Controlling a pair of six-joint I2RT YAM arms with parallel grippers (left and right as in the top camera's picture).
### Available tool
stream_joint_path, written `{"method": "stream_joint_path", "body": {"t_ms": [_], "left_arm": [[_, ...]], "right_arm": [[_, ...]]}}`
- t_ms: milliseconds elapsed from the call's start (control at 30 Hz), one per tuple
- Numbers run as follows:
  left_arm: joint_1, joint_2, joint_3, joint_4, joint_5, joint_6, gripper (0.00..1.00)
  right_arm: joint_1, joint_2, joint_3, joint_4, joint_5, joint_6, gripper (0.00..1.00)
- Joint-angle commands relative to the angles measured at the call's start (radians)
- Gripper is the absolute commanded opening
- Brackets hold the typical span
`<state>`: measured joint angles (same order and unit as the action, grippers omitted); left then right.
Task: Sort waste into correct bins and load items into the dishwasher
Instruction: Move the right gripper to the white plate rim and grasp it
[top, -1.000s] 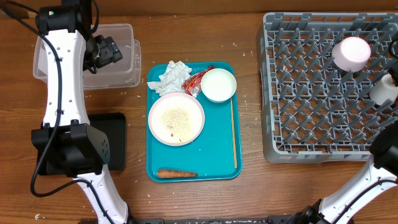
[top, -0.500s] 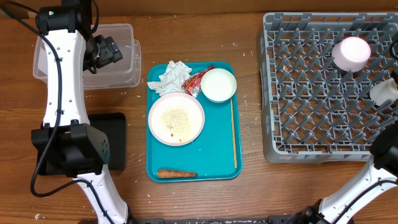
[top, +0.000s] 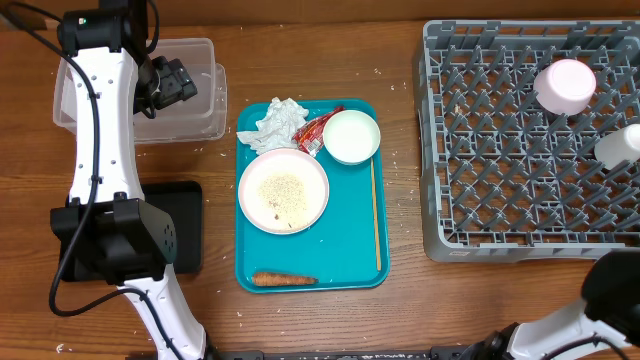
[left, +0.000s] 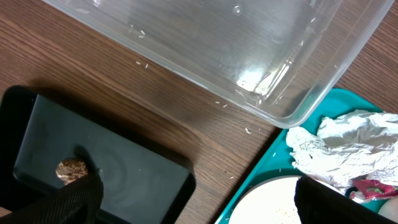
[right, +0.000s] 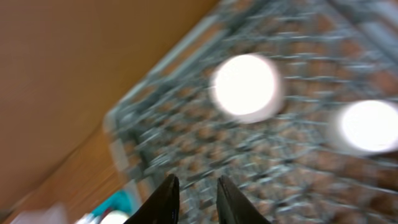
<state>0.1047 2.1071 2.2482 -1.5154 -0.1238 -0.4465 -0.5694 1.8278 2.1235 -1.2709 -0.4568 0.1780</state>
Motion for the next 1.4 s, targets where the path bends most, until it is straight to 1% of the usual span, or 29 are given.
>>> {"method": "stream_joint_path", "body": {"t_ms": [0, 67, 167, 300, 433, 600, 733, 833, 1000, 1067, 1167, 1267, 1367], "left_arm": [[0.0, 0.005, 0.01, 0.002, 0.002, -0.014, 1.0], [0.0, 0.005, 0.01, 0.002, 0.002, -0.014, 1.0], [0.0, 0.005, 0.01, 0.002, 0.002, -0.014, 1.0], [0.0, 0.005, 0.01, 0.002, 0.002, -0.014, 1.0], [0.0, 0.005, 0.01, 0.002, 0.002, -0.014, 1.0], [0.0, 0.005, 0.01, 0.002, 0.002, -0.014, 1.0], [0.0, 0.005, 0.01, 0.002, 0.002, -0.014, 1.0], [0.0, 0.005, 0.01, 0.002, 0.002, -0.014, 1.0], [0.0, 0.005, 0.01, 0.002, 0.002, -0.014, 1.0], [0.0, 0.005, 0.01, 0.002, 0.002, -0.014, 1.0], [0.0, 0.005, 0.01, 0.002, 0.002, -0.014, 1.0], [0.0, 0.005, 0.01, 0.002, 0.002, -0.014, 1.0], [0.0, 0.005, 0.01, 0.002, 0.002, -0.014, 1.0]], "right_arm": [[0.123, -0.001, 0.009, -0.023, -0.121, -0.065, 0.27], [0.213, 0.002, 0.0, -0.031, -0.121, -0.101, 0.31], [0.367, 0.005, -0.023, -0.009, -0.078, -0.108, 0.36], [0.586, 0.034, -0.041, 0.035, 0.06, -0.107, 0.45], [0.784, 0.105, -0.044, 0.059, 0.207, -0.099, 0.58], [0.946, 0.241, -0.044, 0.099, 0.319, -0.043, 0.59], [1.018, 0.335, -0.044, 0.126, 0.326, -0.031, 0.59], [1.054, 0.391, -0.044, 0.15, 0.325, 0.002, 0.56], [1.104, 0.472, -0.045, 0.172, 0.327, 0.013, 0.55], [1.114, 0.496, -0.045, 0.178, 0.328, 0.017, 0.55], [1.122, 0.521, -0.045, 0.178, 0.376, 0.064, 0.55], [1.124, 0.531, -0.045, 0.177, 0.405, 0.068, 0.54], [1.124, 0.543, -0.047, 0.174, 0.422, 0.093, 0.49]]}}
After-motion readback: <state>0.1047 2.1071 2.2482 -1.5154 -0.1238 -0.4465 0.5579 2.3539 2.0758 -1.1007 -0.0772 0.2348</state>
